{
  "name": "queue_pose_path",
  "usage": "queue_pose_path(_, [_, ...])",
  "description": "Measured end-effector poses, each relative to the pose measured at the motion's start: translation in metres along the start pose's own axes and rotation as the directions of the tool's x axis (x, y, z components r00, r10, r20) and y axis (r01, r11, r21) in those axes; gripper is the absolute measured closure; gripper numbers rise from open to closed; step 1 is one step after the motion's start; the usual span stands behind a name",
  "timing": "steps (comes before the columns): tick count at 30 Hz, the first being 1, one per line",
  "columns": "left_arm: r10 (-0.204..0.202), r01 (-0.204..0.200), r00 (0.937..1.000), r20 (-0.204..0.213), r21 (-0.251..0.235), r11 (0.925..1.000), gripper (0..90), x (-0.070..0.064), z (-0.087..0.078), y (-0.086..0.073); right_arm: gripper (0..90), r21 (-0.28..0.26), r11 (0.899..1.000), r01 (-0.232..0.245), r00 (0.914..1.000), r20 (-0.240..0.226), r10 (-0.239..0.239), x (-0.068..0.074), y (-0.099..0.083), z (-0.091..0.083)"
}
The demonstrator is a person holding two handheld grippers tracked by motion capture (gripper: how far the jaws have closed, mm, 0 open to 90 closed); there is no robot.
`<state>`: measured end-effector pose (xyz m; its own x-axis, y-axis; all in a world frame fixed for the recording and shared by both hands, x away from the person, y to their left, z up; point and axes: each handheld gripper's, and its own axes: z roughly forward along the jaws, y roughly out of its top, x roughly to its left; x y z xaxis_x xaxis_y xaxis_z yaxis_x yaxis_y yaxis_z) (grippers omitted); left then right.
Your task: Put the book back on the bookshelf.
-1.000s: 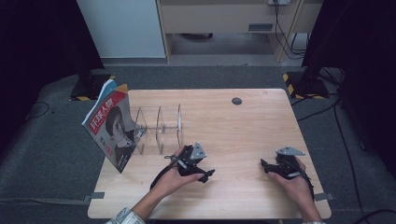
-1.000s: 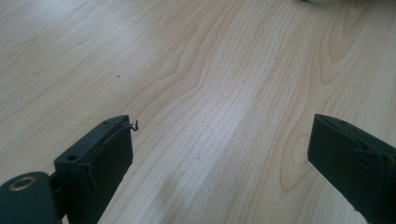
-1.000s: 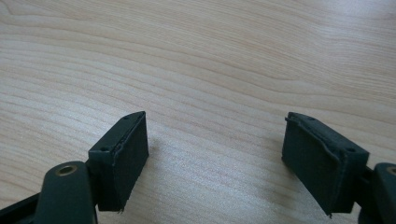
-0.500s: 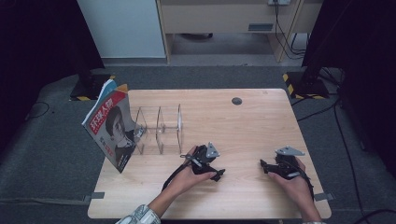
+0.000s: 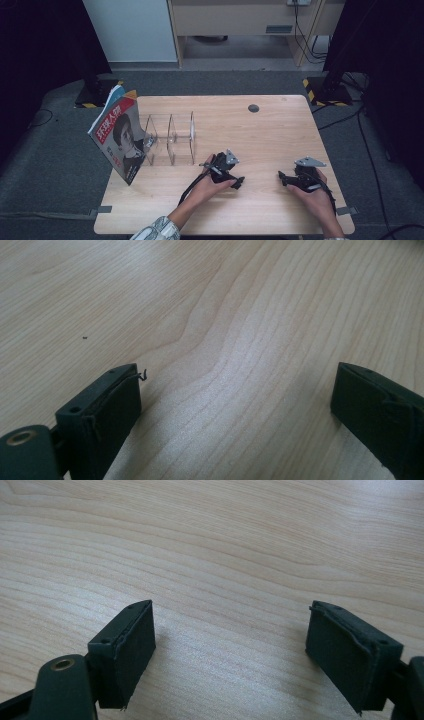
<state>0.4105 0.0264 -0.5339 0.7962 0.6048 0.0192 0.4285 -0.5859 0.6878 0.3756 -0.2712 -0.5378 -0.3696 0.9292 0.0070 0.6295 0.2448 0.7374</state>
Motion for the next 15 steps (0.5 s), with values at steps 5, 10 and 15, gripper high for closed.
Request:
queue_pose_path(5, [-0.015,0.015,0.9998,0.011,-0.024,0.9996,3.4,0.0019,0.0015,-0.0032,19.8,0.001,1.000,0.000,1.0000,0.000,0.000,0.0001,0.0001,0.0001])
queue_pose_path(10, [-0.016,0.016,0.9998,0.010,-0.024,0.9996,3.2,0.0016,0.0017,-0.0033,19.7,0.002,1.000,-0.003,1.0000,0.002,0.003,0.0005,0.0001,0.0000])
queue_pose_path(15, [-0.022,0.023,0.9997,0.004,-0.018,0.9996,2.0,0.0019,0.0017,-0.0031,19.4,0.002,1.000,-0.003,1.0000,0.001,0.003,0.0005,0.0002,0.0001])
